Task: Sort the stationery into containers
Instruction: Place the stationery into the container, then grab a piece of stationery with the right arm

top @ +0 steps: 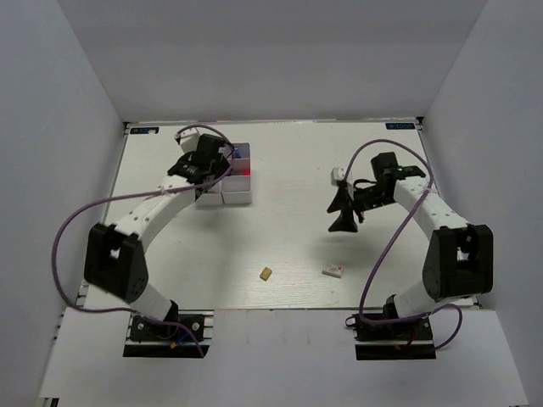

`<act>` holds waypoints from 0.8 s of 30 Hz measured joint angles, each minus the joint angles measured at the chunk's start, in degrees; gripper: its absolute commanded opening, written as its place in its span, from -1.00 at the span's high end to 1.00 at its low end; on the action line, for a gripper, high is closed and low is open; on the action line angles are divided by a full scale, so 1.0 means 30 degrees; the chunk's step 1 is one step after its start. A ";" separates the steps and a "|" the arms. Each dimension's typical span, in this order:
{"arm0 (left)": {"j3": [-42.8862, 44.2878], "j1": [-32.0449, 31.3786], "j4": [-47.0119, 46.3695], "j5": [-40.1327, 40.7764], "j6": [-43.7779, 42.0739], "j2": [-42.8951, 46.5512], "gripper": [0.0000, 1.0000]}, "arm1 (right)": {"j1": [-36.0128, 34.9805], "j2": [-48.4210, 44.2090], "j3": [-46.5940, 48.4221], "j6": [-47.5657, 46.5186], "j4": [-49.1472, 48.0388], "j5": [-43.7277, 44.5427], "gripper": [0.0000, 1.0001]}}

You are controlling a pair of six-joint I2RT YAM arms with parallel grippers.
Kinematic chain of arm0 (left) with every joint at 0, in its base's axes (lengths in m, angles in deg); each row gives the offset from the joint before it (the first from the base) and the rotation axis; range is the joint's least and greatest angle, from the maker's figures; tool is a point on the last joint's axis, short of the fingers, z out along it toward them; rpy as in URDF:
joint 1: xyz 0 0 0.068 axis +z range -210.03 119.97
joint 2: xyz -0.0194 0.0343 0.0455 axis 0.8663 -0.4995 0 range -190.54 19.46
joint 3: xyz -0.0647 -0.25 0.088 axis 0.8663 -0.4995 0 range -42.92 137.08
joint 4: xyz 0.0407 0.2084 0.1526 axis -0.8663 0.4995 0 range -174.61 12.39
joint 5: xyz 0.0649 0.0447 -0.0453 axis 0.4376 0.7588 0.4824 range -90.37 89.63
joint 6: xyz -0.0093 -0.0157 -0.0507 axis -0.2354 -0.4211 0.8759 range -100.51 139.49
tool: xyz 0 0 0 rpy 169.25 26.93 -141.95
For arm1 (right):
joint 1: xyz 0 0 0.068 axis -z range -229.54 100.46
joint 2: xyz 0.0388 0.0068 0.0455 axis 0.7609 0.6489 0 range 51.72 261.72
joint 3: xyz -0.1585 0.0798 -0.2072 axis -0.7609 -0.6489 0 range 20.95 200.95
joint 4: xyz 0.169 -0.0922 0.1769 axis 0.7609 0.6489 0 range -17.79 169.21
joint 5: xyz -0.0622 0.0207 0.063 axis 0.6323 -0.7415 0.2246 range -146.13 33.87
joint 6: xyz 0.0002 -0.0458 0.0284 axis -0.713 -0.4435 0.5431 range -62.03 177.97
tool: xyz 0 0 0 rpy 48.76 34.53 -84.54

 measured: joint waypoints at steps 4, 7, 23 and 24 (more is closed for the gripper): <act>-0.2936 -0.0044 -0.1902 -0.2812 -0.2463 0.4896 -0.87 | -0.2550 0.0007 0.0000 -0.5377 0.2025 0.0590 -0.58; -0.5136 -0.0102 -0.1909 -0.4022 -0.3096 0.8604 -0.89 | -0.5056 0.0189 -0.0007 -0.6936 0.1945 0.1479 -0.55; -1.0185 -0.0087 0.4437 -0.3876 0.0000 1.8025 -0.89 | -1.4863 0.5916 0.2637 -0.5071 -0.2834 0.7359 -0.33; -1.0185 -0.0073 0.4699 -0.3803 0.0095 1.8214 -0.89 | -1.5191 0.6280 0.2929 -0.5005 -0.2863 0.7555 -0.33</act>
